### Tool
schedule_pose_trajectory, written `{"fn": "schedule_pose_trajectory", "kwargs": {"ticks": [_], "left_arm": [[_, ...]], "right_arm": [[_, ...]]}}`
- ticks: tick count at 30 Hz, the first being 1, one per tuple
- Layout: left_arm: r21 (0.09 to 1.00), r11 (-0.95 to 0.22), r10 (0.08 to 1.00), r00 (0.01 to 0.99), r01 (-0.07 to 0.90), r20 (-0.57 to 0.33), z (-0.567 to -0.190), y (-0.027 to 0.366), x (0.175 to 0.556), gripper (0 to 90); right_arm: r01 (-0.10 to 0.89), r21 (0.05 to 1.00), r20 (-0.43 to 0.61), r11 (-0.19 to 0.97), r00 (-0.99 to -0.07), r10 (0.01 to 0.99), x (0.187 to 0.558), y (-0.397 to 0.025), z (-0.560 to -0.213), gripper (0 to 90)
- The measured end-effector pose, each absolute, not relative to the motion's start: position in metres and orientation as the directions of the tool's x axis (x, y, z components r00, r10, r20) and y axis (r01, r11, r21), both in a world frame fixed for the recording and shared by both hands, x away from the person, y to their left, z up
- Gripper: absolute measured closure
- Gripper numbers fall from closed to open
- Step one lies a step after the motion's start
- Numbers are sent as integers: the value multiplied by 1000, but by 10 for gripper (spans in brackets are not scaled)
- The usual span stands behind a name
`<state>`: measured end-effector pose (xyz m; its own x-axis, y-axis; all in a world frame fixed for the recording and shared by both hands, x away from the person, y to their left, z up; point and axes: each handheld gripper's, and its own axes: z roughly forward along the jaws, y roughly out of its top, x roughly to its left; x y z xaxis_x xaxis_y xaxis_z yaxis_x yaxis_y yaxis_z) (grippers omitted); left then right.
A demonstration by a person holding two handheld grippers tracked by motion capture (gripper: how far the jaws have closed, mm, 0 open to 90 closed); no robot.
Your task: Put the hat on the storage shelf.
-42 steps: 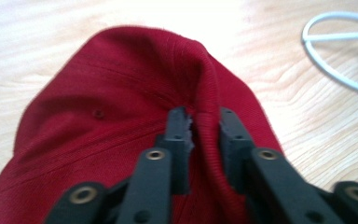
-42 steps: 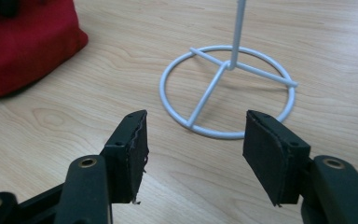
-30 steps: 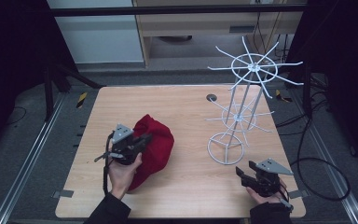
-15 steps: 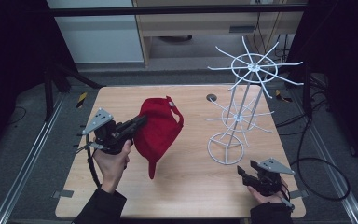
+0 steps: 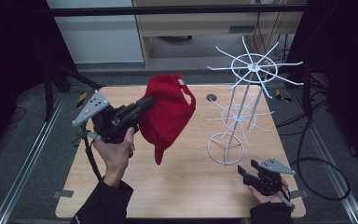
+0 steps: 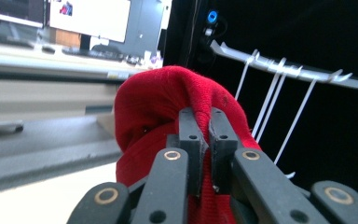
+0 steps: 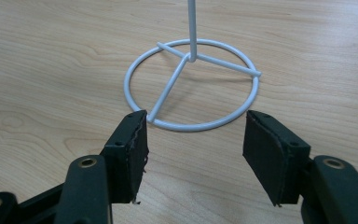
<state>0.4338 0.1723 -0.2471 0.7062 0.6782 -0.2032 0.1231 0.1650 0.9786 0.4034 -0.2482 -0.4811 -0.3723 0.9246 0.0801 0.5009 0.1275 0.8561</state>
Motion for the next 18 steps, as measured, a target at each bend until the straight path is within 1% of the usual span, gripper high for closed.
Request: {"fn": "schedule_pose_trajectory", "kwargs": {"ticks": [6, 18], "left_arm": [[976, 208, 672, 716, 66, -191, -220, 174, 431, 861], [965, 260, 663, 723, 20, -194, -183, 169, 436, 861]], "right_arm": [[500, 857, 81, 127, -373, 924, 404, -249, -481, 405], [500, 857, 80, 128, -374, 924, 404, -248, -482, 404]]}}
